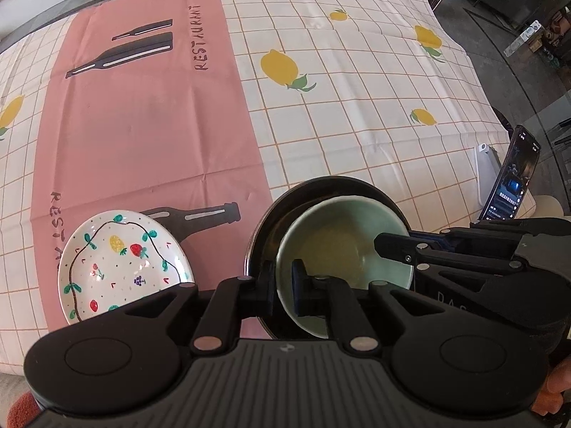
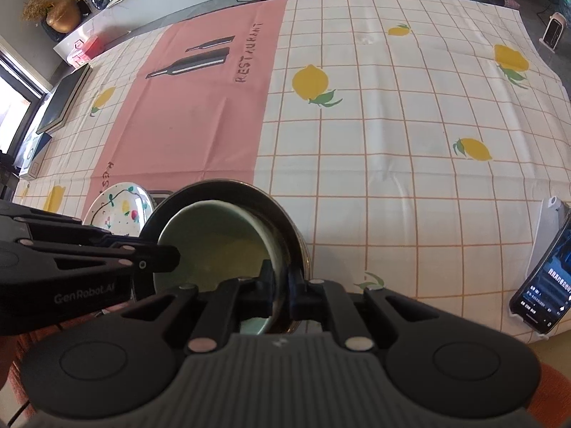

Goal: Organize plates and bowls
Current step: 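Lower the green bowl into the orange steel bowl and open the right gripper, then grasp the rim of the nested bowl stack with the right gripper, then lift the bowl stack with the right gripper and carry it over the white plate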

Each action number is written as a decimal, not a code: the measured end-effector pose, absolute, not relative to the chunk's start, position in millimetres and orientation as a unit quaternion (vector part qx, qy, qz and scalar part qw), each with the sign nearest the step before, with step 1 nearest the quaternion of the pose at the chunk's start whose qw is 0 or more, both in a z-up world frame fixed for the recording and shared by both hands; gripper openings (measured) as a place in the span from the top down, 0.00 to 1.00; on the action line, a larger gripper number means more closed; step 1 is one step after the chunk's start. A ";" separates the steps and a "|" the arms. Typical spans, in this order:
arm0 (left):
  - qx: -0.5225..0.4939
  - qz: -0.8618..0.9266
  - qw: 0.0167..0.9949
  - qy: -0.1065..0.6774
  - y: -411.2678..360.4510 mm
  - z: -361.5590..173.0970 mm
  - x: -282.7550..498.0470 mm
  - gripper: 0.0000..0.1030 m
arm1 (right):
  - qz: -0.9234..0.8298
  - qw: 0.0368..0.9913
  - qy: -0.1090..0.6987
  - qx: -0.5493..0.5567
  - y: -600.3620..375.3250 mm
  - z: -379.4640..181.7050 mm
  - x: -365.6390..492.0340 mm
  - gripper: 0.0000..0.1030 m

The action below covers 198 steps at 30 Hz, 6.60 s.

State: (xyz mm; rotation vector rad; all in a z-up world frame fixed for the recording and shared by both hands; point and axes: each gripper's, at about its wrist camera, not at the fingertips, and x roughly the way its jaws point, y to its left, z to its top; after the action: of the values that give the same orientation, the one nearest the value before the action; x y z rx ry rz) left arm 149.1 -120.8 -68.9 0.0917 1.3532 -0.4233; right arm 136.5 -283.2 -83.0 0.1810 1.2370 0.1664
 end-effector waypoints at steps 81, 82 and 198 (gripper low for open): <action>-0.162 -0.126 0.781 0.590 -77.7 -116.8 127.9 0.30 | 0.000 0.743 0.553 0.377 -329.1 -153.7 101.8 0.39; -0.162 -0.125 0.780 0.592 -78.3 -118.1 127.8 0.31 | -0.001 0.742 0.553 0.379 -329.3 -154.3 101.8 0.41; -0.266 0.023 0.788 0.555 92.7 -105.4 133.6 0.54 | 0.153 0.745 0.586 0.279 -151.6 -133.7 174.5 0.56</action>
State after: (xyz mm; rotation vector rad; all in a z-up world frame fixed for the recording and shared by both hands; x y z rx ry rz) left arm 133.6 92.7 -105.4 -0.5742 1.1952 0.0502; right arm 174.5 -151.6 -133.7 0.6109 1.2819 0.3355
